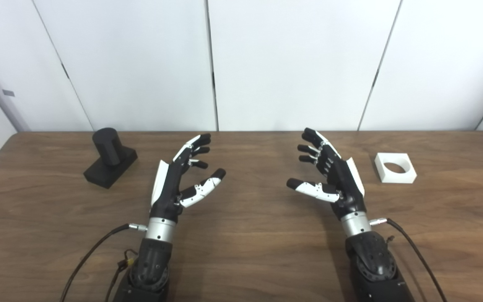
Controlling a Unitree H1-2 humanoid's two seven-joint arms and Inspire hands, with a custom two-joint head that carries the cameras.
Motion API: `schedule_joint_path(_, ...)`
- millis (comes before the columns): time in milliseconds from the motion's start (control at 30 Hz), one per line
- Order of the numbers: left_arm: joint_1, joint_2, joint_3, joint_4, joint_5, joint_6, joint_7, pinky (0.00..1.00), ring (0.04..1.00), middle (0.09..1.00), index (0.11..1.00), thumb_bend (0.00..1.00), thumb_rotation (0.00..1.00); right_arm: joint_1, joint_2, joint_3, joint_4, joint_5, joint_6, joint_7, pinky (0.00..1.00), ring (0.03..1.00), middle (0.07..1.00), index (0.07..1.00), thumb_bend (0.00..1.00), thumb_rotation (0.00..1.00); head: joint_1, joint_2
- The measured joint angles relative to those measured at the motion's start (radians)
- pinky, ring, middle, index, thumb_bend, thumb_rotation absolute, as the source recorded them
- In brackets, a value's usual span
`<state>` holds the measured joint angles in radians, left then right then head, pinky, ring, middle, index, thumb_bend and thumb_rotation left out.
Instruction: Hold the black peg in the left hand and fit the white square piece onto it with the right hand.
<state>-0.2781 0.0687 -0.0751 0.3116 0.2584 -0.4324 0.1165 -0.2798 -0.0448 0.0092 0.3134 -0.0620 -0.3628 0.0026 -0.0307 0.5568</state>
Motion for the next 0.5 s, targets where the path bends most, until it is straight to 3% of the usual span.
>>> schedule_joint_path(133, 0.000, 0.000, -0.002, 0.000, -0.004, 0.000, 0.000, 0.62, 0.794, 0.843, 0.870, 0.63, 0.29, 0.000, 0.000, 0.000, 0.000, -0.001, 0.000, 0.000, 0.73, 0.805, 0.875, 0.870, 0.66, 0.31, 0.002, 0.003)
schedule_joint_path(300, 0.000, -0.001, -0.004, 0.001, -0.005, 0.000, -0.001, 0.64, 0.793, 0.844, 0.868, 0.65, 0.29, 0.001, -0.001, 0.000, -0.002, 0.006, 0.001, 0.004, 0.75, 0.813, 0.878, 0.874, 0.65, 0.31, 0.061, -0.005)
schedule_joint_path(367, 0.000, -0.003, -0.006, 0.002, -0.005, 0.000, -0.003, 0.65, 0.798, 0.851, 0.871, 0.64, 0.27, 0.002, -0.004, -0.001, -0.004, 0.015, 0.002, 0.011, 0.76, 0.827, 0.882, 0.878, 0.64, 0.31, 0.164, -0.015)
schedule_joint_path(500, 0.000, -0.017, -0.014, 0.017, -0.004, 0.000, -0.007, 0.65, 0.790, 0.842, 0.864, 0.63, 0.26, 0.013, -0.018, -0.008, -0.018, 0.049, 0.008, 0.034, 0.78, 0.841, 0.893, 0.888, 0.61, 0.26, 0.251, -0.023)
